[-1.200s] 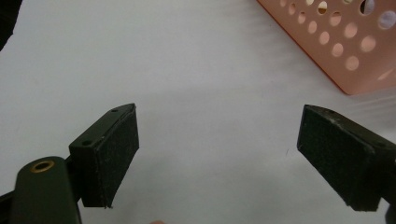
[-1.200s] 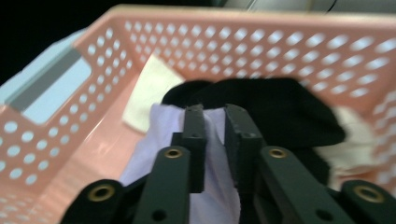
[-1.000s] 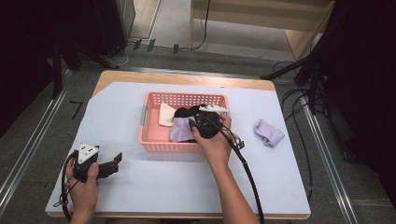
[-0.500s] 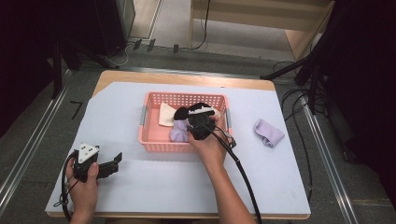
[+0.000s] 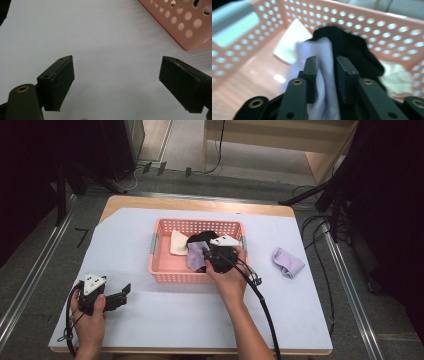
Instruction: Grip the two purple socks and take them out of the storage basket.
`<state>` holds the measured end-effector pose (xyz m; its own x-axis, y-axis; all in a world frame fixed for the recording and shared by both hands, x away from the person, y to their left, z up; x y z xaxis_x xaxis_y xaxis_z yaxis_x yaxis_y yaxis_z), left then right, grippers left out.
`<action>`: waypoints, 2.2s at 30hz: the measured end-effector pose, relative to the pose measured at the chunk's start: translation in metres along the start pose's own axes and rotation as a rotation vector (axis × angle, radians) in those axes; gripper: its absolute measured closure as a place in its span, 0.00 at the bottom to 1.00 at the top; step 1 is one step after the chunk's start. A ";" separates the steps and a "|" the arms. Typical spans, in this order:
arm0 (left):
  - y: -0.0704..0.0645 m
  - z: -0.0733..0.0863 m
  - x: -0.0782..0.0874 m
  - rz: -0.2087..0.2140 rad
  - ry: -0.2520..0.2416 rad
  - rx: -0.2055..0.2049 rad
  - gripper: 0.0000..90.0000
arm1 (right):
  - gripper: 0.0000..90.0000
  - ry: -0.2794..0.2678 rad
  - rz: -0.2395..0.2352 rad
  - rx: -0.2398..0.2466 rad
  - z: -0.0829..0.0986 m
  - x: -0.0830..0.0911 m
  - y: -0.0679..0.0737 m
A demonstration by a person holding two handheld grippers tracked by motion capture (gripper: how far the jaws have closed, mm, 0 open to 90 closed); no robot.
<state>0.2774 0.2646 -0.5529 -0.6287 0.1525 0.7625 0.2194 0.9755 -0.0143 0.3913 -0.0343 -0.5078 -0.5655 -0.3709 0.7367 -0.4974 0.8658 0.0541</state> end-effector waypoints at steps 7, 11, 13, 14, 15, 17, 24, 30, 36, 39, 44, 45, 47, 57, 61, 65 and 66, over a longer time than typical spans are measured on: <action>0.000 0.000 0.000 0.000 0.001 0.000 0.15 | 0.86 0.018 -0.069 -0.015 0.002 0.000 0.007; 0.000 0.000 0.000 0.000 0.000 0.001 0.15 | 0.92 0.023 -0.094 -0.011 0.003 0.001 0.010; 0.000 0.000 0.000 0.001 0.000 0.001 0.15 | 0.92 0.013 -0.108 -0.016 0.001 0.003 0.013; 0.000 0.000 0.000 0.001 0.000 0.000 0.15 | 0.91 0.011 -0.116 -0.024 0.001 0.003 0.014; 0.000 0.000 0.000 0.002 0.000 0.000 0.15 | 0.91 0.013 -0.124 -0.031 0.000 0.004 0.014; 0.000 0.000 0.000 0.003 0.000 0.000 0.15 | 0.91 0.029 -0.144 -0.048 -0.001 0.001 0.016; 0.000 0.000 0.000 0.003 0.001 0.000 0.15 | 0.87 0.162 -0.159 -0.047 0.000 -0.016 0.025; 0.000 0.000 0.000 0.006 -0.002 0.001 0.15 | 0.81 0.243 -0.169 -0.091 0.003 -0.023 0.024; 0.000 0.000 0.000 0.006 -0.003 0.001 0.15 | 0.79 0.318 -0.177 -0.124 0.005 -0.030 0.025; 0.000 0.000 0.000 0.006 -0.002 0.001 0.15 | 0.81 0.374 -0.148 -0.108 0.009 -0.035 0.025; 0.000 0.000 0.000 0.005 -0.001 0.001 0.15 | 0.97 0.396 -0.131 -0.087 0.010 -0.037 0.025; 0.000 0.000 0.000 0.005 -0.001 0.002 0.15 | 0.98 0.385 -0.124 -0.078 0.010 -0.036 0.025; 0.000 0.000 0.000 0.006 -0.003 0.000 0.15 | 0.98 0.339 -0.131 -0.074 0.008 -0.033 0.025; 0.000 0.000 0.000 0.005 0.001 0.000 0.15 | 0.98 0.025 -0.243 -0.115 -0.016 -0.001 0.021; 0.000 0.000 0.000 0.005 0.001 -0.001 0.15 | 0.98 -0.093 -0.242 -0.095 -0.023 0.013 0.020; 0.000 0.000 0.000 0.006 0.002 -0.001 0.15 | 0.98 -0.184 -0.218 -0.079 -0.031 0.028 0.017; 0.000 0.000 0.000 0.006 0.003 -0.001 0.15 | 0.98 -0.202 -0.209 -0.082 -0.033 0.032 0.015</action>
<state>0.2777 0.2645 -0.5531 -0.6254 0.1580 0.7642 0.2241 0.9744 -0.0181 0.3873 -0.0221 -0.4608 -0.5802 -0.5960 0.5551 -0.5665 0.7850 0.2508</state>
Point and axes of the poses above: each handheld gripper's, and its own axes: x roughly backward along the jaws, z roughly out of its underside, y roughly to its left, the point moved 8 cm from there along -x, roughly forward along the jaws, and after that the axes turned 14 degrees about y, right-handed, at the moved point
